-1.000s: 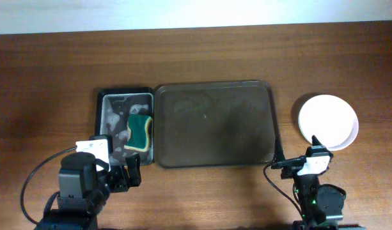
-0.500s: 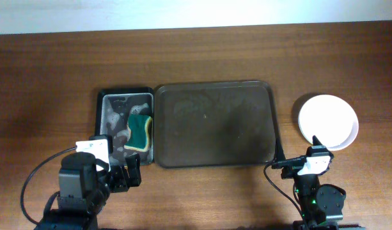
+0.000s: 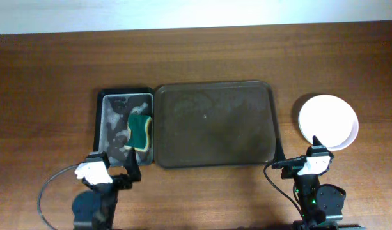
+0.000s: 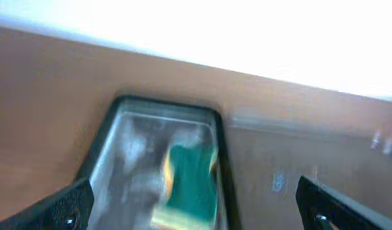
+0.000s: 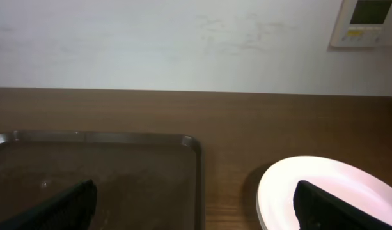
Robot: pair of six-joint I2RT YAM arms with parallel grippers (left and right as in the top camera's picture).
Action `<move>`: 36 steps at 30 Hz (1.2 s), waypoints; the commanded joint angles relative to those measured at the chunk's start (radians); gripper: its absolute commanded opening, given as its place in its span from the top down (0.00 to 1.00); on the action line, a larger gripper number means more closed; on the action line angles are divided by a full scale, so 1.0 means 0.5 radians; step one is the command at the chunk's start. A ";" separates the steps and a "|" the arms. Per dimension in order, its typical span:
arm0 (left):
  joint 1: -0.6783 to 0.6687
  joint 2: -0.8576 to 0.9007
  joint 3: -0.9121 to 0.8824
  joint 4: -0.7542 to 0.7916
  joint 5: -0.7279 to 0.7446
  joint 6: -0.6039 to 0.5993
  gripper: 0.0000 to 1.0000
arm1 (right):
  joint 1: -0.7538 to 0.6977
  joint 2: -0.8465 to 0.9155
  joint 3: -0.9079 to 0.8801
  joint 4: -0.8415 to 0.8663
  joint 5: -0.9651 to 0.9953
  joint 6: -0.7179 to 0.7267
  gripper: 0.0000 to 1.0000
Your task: Clean dirty plates on tray and stack at the side
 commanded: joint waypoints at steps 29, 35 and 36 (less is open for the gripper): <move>-0.024 -0.189 -0.343 0.426 -0.014 0.409 0.01 | 0.020 -0.013 -0.011 -0.010 0.018 0.007 0.01; -0.024 -0.189 -0.343 0.426 -0.014 0.409 0.01 | 0.020 -0.013 -0.011 -0.010 0.018 0.007 0.01; -0.024 -0.189 -0.343 0.426 -0.014 0.409 0.00 | 0.020 -0.013 -0.011 -0.010 0.018 0.007 0.01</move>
